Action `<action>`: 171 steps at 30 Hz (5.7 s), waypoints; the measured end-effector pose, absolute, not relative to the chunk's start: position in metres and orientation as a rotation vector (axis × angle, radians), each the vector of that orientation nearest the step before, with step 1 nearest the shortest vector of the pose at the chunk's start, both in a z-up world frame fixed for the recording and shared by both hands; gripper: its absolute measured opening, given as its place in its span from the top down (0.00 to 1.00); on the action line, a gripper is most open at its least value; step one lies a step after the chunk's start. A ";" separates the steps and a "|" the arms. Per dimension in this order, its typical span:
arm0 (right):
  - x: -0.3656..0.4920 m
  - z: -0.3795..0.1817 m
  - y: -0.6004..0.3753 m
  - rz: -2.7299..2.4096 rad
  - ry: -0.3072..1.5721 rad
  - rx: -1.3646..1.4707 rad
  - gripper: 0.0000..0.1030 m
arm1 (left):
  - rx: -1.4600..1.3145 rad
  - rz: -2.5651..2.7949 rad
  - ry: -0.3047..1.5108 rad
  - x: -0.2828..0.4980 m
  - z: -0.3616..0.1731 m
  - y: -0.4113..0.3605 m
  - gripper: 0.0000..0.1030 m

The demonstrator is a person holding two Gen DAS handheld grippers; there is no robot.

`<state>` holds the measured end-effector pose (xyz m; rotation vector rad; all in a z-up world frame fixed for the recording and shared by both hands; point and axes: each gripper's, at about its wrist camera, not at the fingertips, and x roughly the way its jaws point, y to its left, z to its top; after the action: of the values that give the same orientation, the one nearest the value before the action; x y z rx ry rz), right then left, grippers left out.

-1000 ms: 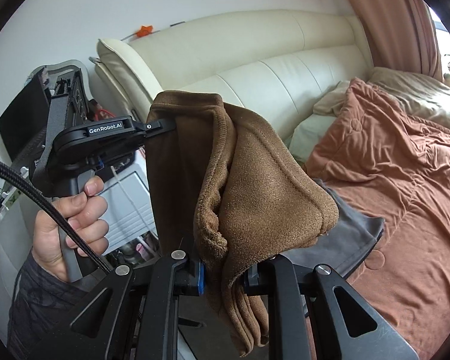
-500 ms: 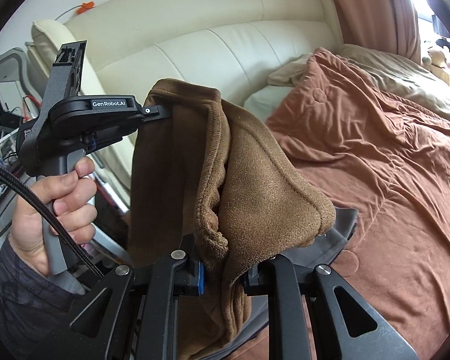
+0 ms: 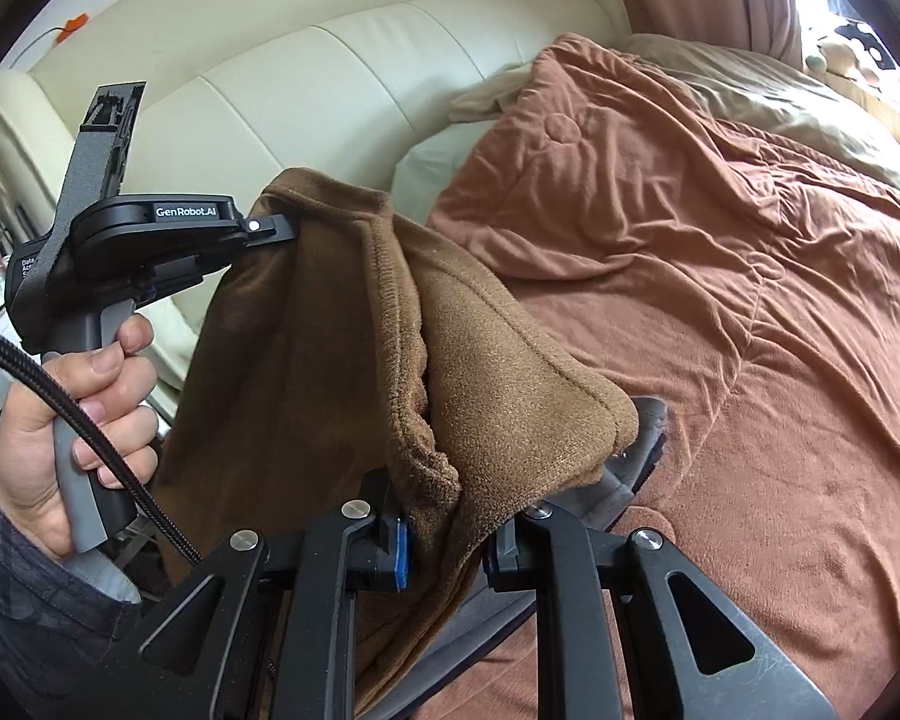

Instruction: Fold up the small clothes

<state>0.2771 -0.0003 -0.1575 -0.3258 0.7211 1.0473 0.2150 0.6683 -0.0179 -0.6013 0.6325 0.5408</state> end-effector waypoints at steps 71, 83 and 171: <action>0.036 -0.068 -0.443 0.835 0.340 -0.226 0.05 | -0.216 0.473 0.482 0.012 0.060 0.230 0.00; -0.015 -0.078 -0.529 0.764 0.289 -0.210 0.05 | -0.142 0.380 0.421 -0.029 0.070 0.152 0.00; -0.045 -0.116 -0.630 0.615 0.306 -0.093 0.05 | -0.149 0.353 0.367 -0.070 0.038 0.068 0.00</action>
<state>-0.0449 -0.6303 -0.1158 -0.0927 0.3061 0.6149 -0.0704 0.0678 0.0381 -0.1489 0.3672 0.3526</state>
